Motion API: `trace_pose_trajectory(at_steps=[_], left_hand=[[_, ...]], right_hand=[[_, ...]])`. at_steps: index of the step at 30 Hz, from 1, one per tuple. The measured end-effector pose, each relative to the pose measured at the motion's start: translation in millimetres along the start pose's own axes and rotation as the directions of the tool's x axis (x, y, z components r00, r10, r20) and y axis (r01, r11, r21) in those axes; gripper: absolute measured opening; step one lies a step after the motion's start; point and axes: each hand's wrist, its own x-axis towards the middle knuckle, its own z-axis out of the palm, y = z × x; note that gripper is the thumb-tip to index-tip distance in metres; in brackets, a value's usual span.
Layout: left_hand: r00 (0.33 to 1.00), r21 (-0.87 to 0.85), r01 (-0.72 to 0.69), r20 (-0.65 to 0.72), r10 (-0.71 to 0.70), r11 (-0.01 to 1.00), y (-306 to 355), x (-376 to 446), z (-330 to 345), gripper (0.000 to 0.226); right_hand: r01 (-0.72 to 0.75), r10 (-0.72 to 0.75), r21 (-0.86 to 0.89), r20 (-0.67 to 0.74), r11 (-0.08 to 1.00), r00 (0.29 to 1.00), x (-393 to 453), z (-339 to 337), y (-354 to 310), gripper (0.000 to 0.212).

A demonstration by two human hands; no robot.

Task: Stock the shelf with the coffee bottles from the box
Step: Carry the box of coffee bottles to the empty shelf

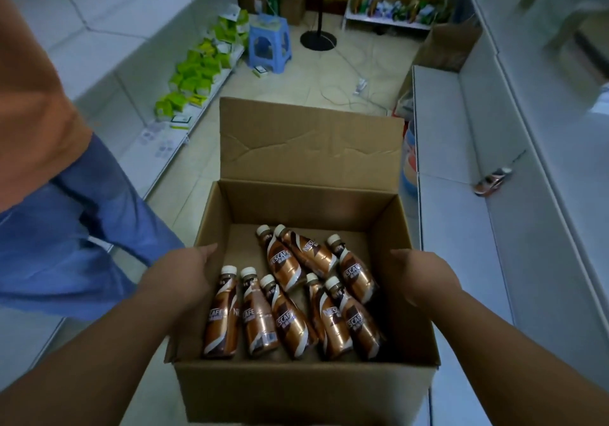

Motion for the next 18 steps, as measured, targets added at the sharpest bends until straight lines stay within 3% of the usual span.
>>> trace_pose_trajectory(at_steps=[10,18], left_hand=[[0.999,0.003,-0.042,0.012,0.042,0.999,54.0,194.1,-84.8,0.069],[0.960,0.101,-0.278,-0.009,0.281,0.955,113.0,396.1,-152.5,0.072]], right_hand=[[-0.048,0.049,-0.014,0.029,0.999,0.998,179.8,-84.1,-23.5,0.059],[-0.268,0.265,0.103,0.044,0.958,0.963,296.5,-125.7,-38.9,0.059]])
